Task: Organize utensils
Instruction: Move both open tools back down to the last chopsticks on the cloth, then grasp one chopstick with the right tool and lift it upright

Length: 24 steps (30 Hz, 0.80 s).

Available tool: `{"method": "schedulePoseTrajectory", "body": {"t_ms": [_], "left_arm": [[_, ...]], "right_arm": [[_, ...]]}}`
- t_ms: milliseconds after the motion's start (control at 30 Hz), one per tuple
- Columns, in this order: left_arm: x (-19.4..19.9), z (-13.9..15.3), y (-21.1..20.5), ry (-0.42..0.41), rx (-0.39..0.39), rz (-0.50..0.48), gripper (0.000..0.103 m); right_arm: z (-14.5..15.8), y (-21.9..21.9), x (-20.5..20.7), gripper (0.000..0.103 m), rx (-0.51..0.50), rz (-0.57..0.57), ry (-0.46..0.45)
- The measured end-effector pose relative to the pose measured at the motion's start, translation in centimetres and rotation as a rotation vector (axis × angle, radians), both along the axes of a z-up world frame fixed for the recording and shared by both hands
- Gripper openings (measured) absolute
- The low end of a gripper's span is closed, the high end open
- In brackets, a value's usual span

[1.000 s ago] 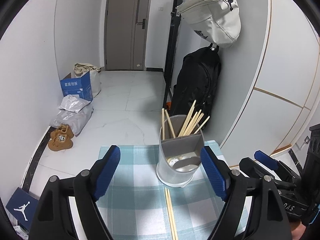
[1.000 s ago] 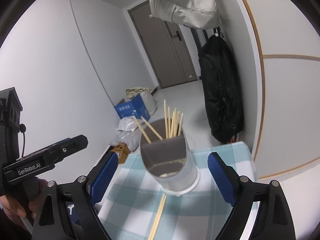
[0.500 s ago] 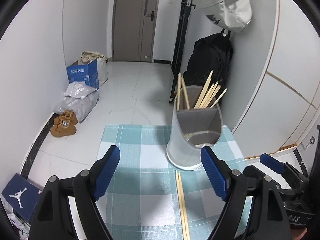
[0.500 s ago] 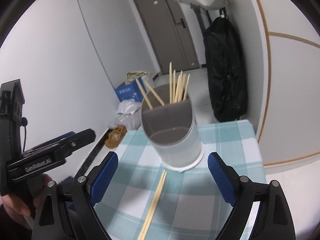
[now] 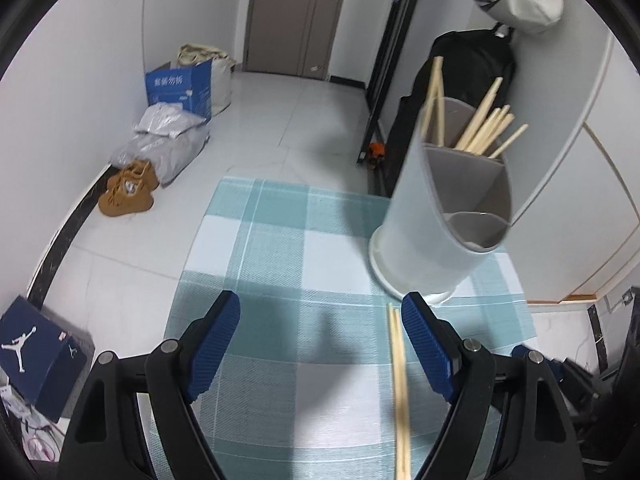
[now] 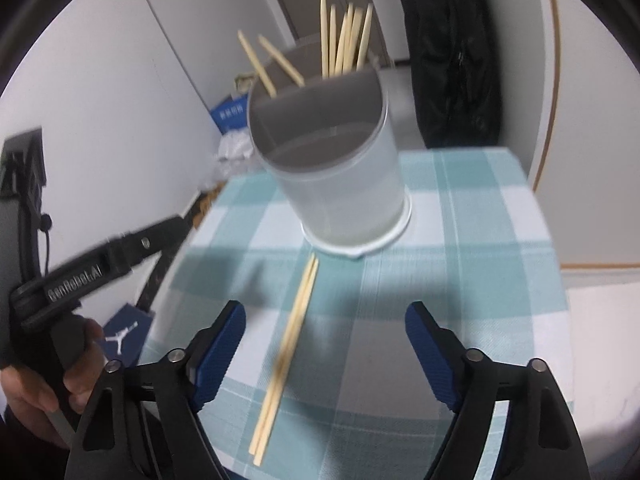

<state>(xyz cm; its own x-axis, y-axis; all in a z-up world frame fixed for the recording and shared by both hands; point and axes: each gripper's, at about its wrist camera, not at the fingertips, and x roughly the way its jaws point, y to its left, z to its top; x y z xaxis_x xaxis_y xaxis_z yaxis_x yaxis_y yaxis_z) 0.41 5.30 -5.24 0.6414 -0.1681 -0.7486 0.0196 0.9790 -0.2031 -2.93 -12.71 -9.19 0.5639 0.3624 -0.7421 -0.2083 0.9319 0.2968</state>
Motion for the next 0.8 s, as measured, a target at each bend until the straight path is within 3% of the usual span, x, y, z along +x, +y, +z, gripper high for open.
{"method": "schedulePoseTrajectory", "body": {"t_ms": [267,433,800], "left_arm": [[0.2,-0.1,1.2,0.015,0.003,0.003,0.079],[0.5,-0.2,2.0,0.021,0.003,0.013,0.079],[1.0,-0.4,3.4,0.052,-0.067,0.029,0.079]], "right_arm": [[-2.5,3.0,1.0,0.058,-0.092,0.068,0.072],[-4.2,4.6,1.5,0.031,-0.187,0.095,0.111],[-4.7,6.4,0.7,0.024,-0.277,0.143,0.103]]}}
